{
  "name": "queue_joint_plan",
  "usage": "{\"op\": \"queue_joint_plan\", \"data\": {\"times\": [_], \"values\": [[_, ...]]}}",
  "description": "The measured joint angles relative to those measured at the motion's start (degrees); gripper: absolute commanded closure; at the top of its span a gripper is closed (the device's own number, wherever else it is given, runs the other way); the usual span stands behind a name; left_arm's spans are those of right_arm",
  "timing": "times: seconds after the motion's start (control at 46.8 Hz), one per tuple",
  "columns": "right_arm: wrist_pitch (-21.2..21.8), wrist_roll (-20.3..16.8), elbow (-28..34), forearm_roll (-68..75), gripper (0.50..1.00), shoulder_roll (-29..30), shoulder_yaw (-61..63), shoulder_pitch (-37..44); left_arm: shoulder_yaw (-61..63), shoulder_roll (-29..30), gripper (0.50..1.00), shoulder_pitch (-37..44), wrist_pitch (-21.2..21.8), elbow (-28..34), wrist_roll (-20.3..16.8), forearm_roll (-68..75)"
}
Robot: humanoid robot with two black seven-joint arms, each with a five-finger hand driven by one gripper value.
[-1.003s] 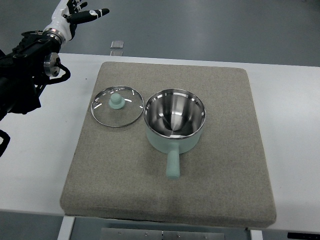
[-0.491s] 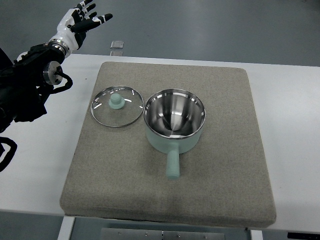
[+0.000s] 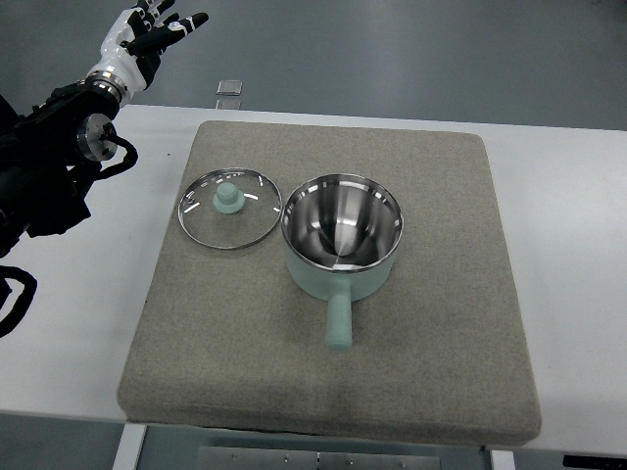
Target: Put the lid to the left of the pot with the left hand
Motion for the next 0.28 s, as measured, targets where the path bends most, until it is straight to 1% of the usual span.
{"op": "queue_joint_plan", "data": {"times": [0.085,0.278], "values": [[0.0,0.0,0.0,0.0,0.576,0.0,0.0,0.0,-1.22,-0.01,0.508,0.0,-1.83,0.62,-0.01,0.12],[0.0,-0.02,0.0,0.0,0.576,0.0,0.0,0.0,-1.58,-0.13,0.508,-0.06,-2.12,1.27,-0.01,0.05]]}}
